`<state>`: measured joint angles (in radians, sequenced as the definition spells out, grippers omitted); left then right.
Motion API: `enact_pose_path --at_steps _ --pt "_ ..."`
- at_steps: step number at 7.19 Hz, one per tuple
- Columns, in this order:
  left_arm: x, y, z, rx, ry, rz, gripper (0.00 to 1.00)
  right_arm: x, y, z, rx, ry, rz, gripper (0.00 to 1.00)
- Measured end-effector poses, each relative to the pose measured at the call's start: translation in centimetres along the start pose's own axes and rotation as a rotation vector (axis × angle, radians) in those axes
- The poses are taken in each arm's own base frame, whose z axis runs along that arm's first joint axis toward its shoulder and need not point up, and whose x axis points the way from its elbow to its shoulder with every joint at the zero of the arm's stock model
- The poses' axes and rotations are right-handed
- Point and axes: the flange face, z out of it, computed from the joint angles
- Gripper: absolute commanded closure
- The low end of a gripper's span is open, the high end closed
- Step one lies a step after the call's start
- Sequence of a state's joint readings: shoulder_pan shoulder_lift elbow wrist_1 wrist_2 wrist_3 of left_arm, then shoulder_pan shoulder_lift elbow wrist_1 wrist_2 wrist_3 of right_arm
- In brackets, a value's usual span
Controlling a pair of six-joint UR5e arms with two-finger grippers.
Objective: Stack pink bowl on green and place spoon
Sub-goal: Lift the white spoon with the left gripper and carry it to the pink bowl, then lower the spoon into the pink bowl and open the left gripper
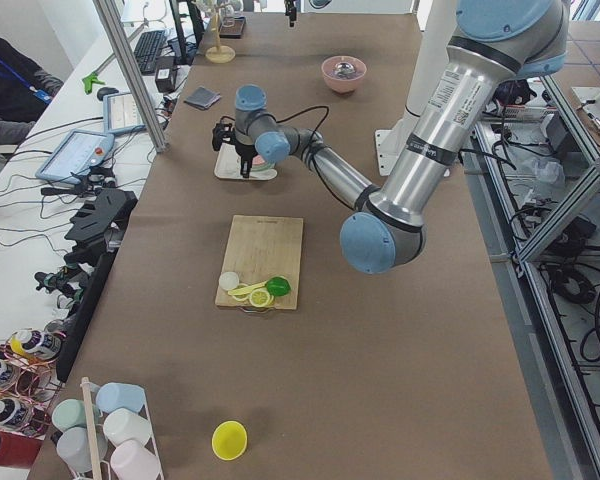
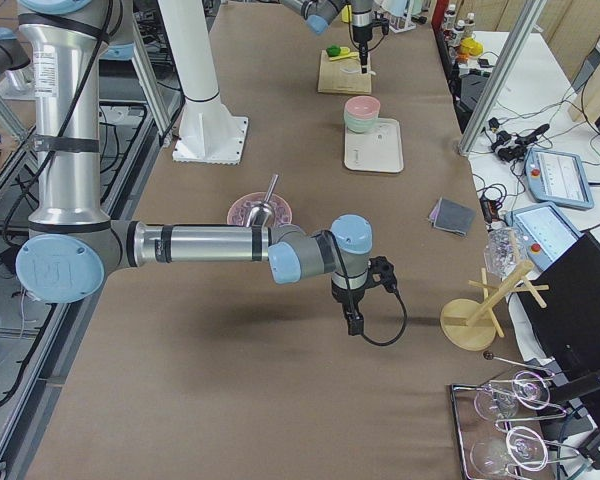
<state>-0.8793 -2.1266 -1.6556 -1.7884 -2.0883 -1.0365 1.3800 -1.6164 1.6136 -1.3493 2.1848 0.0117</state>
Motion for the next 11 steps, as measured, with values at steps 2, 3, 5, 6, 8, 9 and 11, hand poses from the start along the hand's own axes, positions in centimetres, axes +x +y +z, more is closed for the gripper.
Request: enact_pose_path --at_steps 2,3,5,6,8,9,11 --pt "8.2 -0.5 2.0 0.018 0.001 -0.056 1.0 0.5 -1.5 -1.7 -0.061 0.002 0.075 0.0" --pt "10.7 -0.7 3.8 0.039 -0.012 -0.069 1.0 0.3 -3.1 -3.1 -0.089 0.005 0.107 0.0" --pt "12.9 -0.5 5.6 0.062 -0.011 -0.067 1.0 0.0 -4.4 -4.4 -0.11 0.006 0.132 0.0" --pt "13.3 -0.7 5.8 0.078 -0.004 -0.065 1.0 -0.1 -4.6 -4.5 -0.111 0.005 0.134 0.0" --pt "13.1 -1.2 6.9 0.113 0.001 -0.06 0.96 -0.2 -4.6 -4.7 -0.11 0.005 0.134 0.0" --pt "12.9 -1.2 7.4 0.117 0.005 -0.056 0.77 -0.2 -4.6 -4.7 -0.11 0.006 0.134 0.0" --pt "13.2 -0.8 7.5 0.117 0.015 -0.043 0.08 -0.1 -4.6 -4.7 -0.11 0.008 0.134 0.0"
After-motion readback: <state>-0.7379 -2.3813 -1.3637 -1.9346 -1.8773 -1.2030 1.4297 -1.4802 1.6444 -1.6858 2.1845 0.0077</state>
